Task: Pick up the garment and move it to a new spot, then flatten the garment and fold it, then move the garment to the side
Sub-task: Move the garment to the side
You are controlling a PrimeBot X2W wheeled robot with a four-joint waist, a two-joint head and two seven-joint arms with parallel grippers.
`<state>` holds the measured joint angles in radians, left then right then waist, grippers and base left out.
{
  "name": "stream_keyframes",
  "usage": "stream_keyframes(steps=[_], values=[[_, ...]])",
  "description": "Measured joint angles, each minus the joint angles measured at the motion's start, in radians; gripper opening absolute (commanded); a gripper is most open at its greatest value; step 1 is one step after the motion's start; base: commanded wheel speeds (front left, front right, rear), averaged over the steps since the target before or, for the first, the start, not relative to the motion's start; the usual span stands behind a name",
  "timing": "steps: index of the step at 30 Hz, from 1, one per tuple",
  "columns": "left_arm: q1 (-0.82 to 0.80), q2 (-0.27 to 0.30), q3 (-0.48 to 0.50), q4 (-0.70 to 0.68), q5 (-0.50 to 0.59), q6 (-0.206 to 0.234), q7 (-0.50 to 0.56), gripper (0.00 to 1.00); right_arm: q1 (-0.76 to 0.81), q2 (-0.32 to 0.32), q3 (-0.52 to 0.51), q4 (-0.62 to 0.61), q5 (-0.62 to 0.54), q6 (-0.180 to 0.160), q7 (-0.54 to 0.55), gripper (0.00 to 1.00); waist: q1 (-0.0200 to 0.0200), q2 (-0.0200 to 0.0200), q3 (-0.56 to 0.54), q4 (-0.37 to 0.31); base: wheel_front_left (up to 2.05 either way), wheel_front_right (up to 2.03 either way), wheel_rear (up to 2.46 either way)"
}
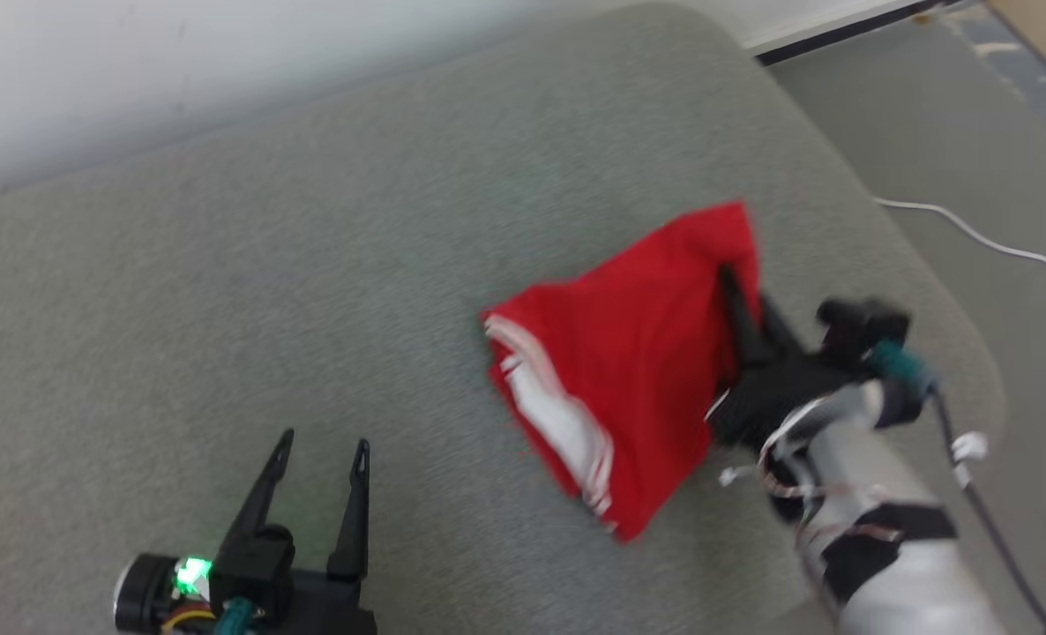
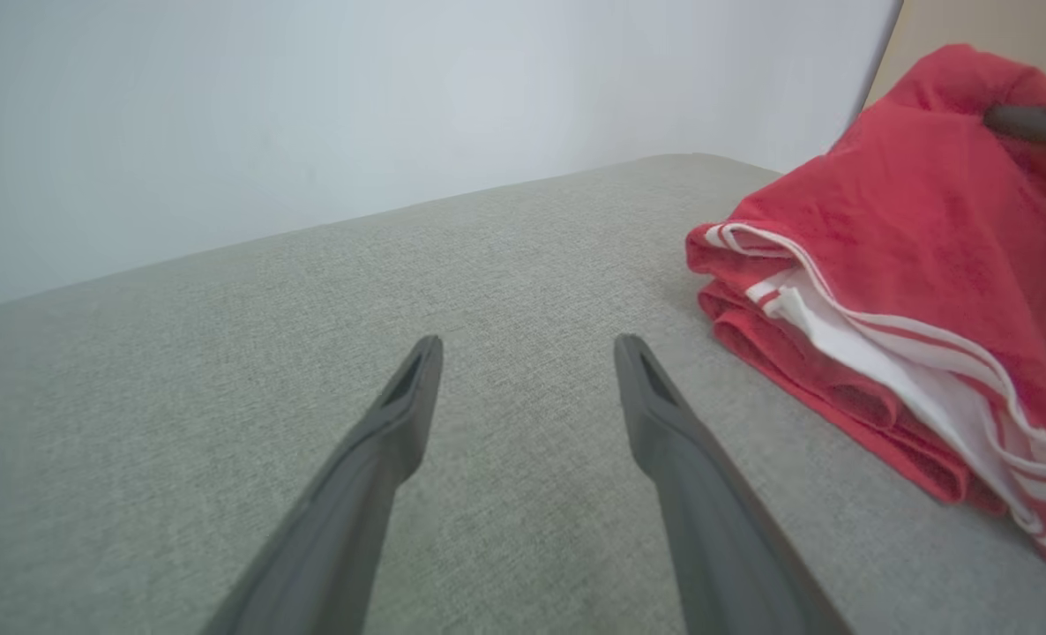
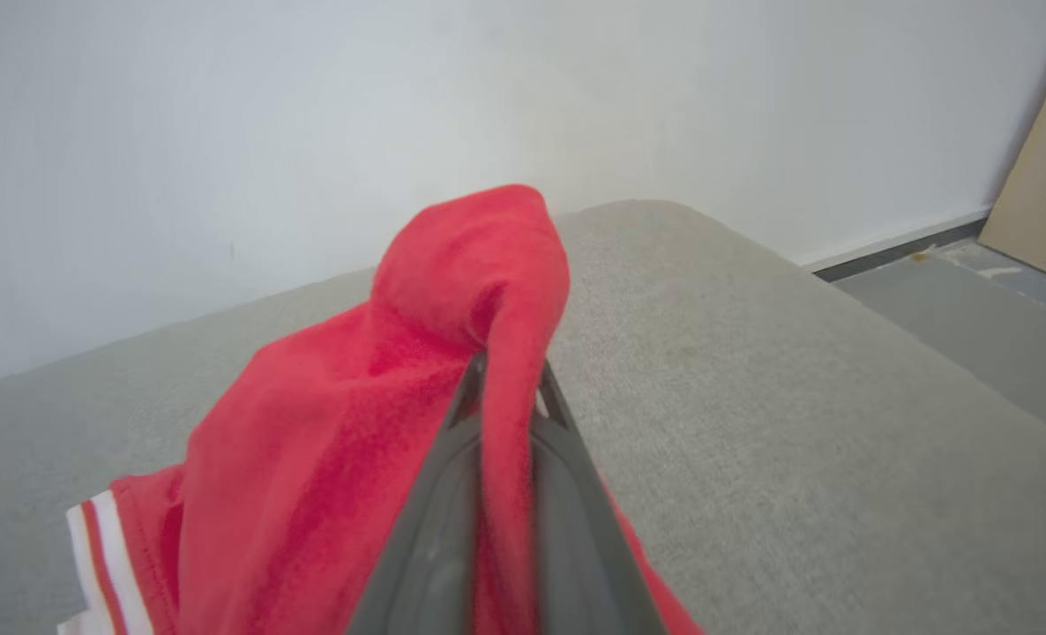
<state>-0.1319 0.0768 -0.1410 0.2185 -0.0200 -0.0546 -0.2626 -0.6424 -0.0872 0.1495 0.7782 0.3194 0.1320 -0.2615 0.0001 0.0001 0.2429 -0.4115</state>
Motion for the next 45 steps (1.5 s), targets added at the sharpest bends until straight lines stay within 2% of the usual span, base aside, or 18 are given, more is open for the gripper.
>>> stream_keyframes(steps=[6,14,22,30,31,32,33,39,45], values=[[-0.057,0.026,-0.015,-0.026,0.025,-0.008,0.0,1.0,-0.172,-0.082,-0.2,0.139,-0.14,0.0,0.0,0.0,0.0001,0.0,0.081,0.093,0.0,0.0,0.0],[-0.094,0.051,-0.02,-0.05,0.033,0.002,0.0,1.0,-0.345,-0.191,-0.462,0.208,-0.334,0.0,0.0,0.0,0.0,0.0,0.167,0.2,0.0,0.0,0.0],[-0.109,0.059,-0.053,-0.065,0.036,0.003,-0.001,1.0,-0.443,-0.292,-0.713,0.193,-0.581,0.0,0.0,0.0,-0.0001,0.0,0.235,0.312,0.0,0.0,0.0],[-0.118,0.071,-0.051,-0.075,0.028,0.019,-0.001,1.0,-0.483,-0.313,-0.92,0.155,-0.819,0.0,0.0,0.0,-0.0001,0.0,0.27,0.388,0.0,0.0,0.0],[-0.117,0.073,-0.05,-0.075,0.027,0.02,-0.001,1.0,-0.491,-0.313,-0.942,0.152,-0.839,0.0,0.0,0.17,-0.0001,0.0,0.272,0.393,0.0,0.0,0.0],[-0.116,0.074,-0.048,-0.076,0.027,0.025,-0.001,1.0,-0.498,-0.313,-0.949,0.146,-0.87,0.0,0.0,0.44,-0.0001,0.0,0.274,0.396,0.0,0.0,0.0],[-0.115,0.076,-0.046,-0.076,0.025,0.028,-0.001,1.0,-0.509,-0.313,-0.959,0.14,-0.902,0.0,0.0,1.0,-0.0001,0.0,0.276,0.397,0.0,0.0,0.0],[-0.11,0.081,-0.039,-0.071,0.019,0.039,-0.001,1.0,-0.531,-0.301,-1.026,0.142,-0.965,0.0,0.005,1.0,-0.0001,-0.0001,0.265,0.385,0.0,0.0,0.0],[-0.095,0.081,-0.024,-0.052,0.009,0.049,-0.001,1.0,-0.521,-0.297,-0.964,0.177,-0.971,0.0,0.001,1.0,-0.0001,0.0,0.223,0.375,0.0,0.0,0.0]])
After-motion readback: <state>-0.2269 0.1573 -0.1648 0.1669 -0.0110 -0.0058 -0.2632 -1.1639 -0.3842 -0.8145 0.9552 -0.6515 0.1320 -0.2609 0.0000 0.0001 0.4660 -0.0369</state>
